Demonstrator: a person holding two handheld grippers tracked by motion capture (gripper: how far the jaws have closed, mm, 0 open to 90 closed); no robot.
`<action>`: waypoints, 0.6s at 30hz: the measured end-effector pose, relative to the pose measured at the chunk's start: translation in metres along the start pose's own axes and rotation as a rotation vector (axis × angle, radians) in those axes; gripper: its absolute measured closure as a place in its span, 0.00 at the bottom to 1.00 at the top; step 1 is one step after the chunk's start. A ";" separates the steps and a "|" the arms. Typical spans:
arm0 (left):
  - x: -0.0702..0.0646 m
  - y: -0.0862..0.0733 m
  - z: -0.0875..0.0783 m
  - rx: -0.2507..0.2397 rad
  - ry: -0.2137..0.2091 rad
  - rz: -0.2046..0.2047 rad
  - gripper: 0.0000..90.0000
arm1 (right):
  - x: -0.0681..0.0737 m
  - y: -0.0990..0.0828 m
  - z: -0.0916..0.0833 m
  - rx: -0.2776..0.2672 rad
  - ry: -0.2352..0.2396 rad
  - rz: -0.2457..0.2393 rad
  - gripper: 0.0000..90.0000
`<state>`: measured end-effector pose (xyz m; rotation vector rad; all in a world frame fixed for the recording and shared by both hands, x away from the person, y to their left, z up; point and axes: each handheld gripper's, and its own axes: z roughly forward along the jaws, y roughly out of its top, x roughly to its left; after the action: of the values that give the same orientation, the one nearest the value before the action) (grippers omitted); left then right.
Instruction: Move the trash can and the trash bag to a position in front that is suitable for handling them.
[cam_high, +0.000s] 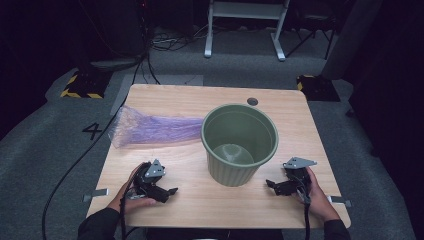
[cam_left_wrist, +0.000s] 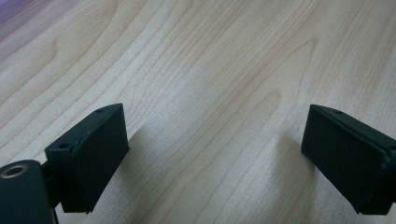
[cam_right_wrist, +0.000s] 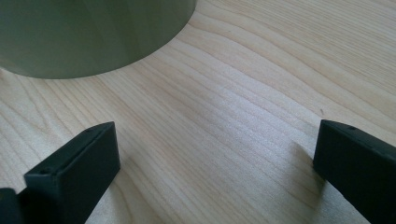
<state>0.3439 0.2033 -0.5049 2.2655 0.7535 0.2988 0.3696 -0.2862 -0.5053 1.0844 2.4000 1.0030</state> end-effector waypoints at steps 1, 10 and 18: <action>0.000 0.000 0.000 -0.001 -0.001 0.002 0.08 | 0.000 0.000 0.000 0.000 -0.002 0.000 0.00; 0.000 0.000 0.000 0.000 -0.001 0.002 0.08 | -0.001 -0.001 -0.001 -0.002 0.000 0.000 0.02; 0.000 0.003 0.003 0.000 -0.003 0.005 0.08 | -0.003 -0.001 -0.004 -0.040 0.015 -0.026 0.18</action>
<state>0.3468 0.1999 -0.5048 2.2680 0.7459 0.2979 0.3690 -0.2901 -0.5034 1.0334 2.3889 1.0497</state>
